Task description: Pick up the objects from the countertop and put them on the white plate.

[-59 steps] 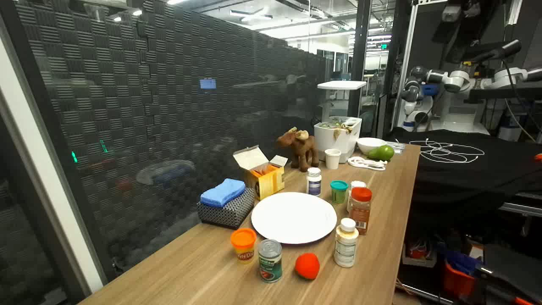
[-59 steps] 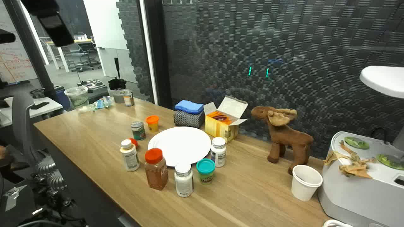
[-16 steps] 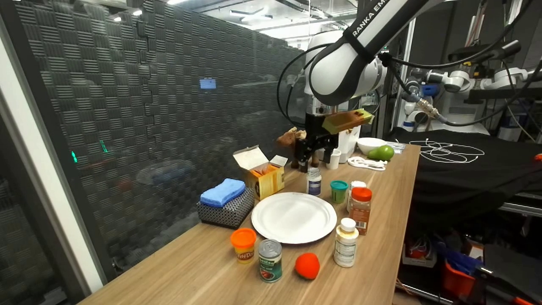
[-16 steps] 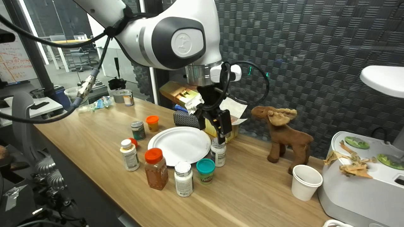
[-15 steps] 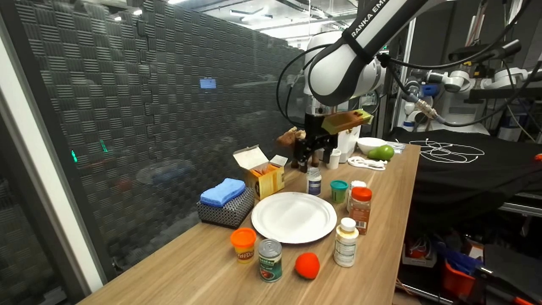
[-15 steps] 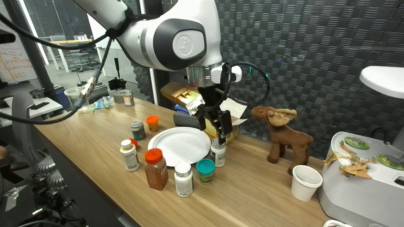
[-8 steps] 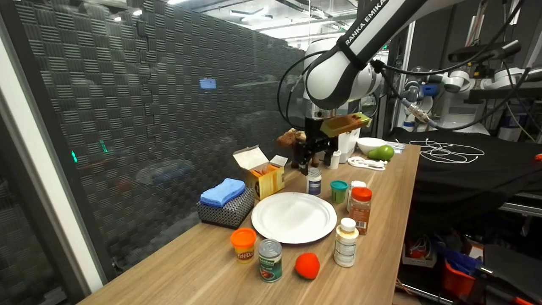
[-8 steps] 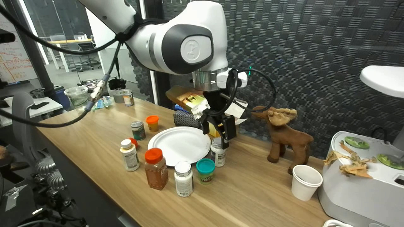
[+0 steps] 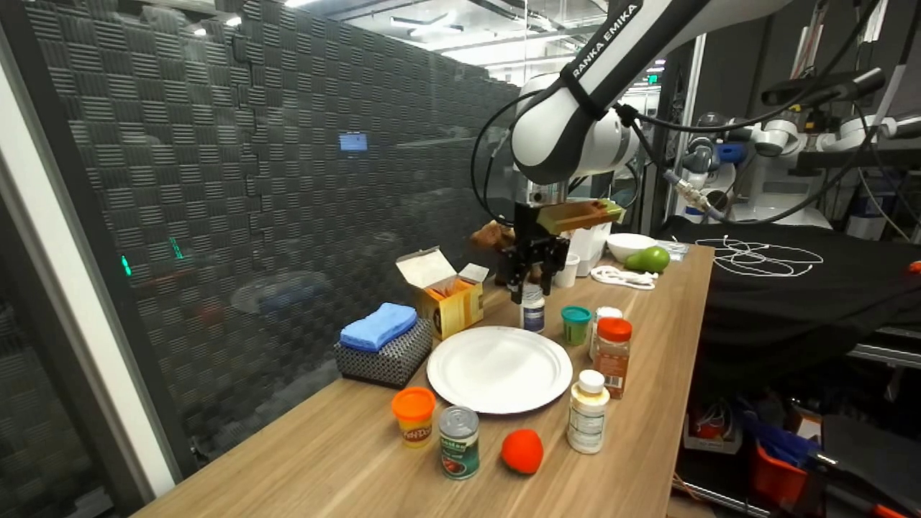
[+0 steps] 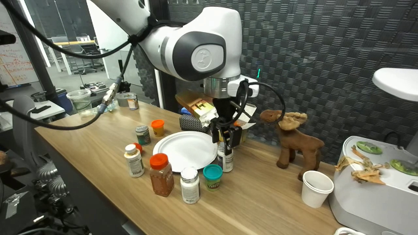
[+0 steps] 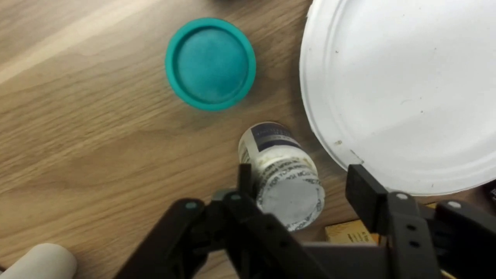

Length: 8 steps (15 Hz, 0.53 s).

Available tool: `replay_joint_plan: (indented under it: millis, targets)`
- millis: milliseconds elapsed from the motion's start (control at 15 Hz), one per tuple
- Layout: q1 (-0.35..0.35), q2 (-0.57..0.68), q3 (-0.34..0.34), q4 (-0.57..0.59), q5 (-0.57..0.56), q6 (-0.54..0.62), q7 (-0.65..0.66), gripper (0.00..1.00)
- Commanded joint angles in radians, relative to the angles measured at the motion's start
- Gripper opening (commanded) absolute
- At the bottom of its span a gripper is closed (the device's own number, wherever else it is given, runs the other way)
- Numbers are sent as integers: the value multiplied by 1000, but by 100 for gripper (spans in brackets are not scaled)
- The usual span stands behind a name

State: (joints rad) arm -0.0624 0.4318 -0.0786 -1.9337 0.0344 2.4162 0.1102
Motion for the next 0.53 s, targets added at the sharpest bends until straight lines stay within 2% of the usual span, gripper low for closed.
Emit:
replay_joint_plan:
  millis: [0, 133, 333, 467]
  targets:
    - [-7, 34, 3, 65, 4, -18, -12, 35]
    - [2, 35, -13, 66, -23, -12, 5, 21]
    - [9, 0, -29, 39, -58, -12, 16, 20]
    - [16, -67, -32, 3, -70, -21, 25, 20]
